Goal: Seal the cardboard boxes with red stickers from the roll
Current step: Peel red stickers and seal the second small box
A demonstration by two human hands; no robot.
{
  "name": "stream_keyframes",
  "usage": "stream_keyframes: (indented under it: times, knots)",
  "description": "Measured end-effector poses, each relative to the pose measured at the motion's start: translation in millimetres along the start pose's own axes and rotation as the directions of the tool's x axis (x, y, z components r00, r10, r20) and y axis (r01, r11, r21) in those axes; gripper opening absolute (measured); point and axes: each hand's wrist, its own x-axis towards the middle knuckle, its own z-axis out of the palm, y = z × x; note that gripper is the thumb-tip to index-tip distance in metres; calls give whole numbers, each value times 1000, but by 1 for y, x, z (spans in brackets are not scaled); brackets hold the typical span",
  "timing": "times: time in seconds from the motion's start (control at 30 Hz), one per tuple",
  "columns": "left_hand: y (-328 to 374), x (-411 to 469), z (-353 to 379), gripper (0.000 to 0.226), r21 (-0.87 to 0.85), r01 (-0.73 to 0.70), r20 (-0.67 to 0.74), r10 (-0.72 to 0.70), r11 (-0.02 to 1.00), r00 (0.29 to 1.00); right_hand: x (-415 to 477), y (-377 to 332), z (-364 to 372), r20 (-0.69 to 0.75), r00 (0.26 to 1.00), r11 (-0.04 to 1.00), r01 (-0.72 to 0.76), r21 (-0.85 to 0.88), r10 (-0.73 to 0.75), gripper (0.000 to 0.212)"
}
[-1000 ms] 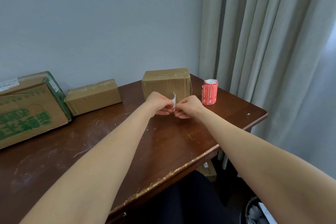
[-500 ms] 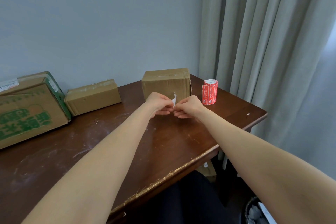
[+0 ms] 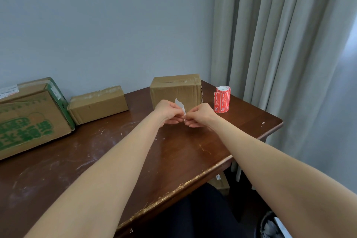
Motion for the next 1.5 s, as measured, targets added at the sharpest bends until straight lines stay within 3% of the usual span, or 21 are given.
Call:
stream_keyframes:
  times: [1.2, 1.5]
  knots:
    - [3, 0, 3, 6, -80, 32, -8, -32, 996, 999, -7, 4, -5, 19, 1000, 994, 20, 108, -22, 8]
    - [2, 0, 4, 5, -37, 27, 10, -27, 999, 1000, -3, 5, -6, 0, 998, 998, 55, 5, -55, 7]
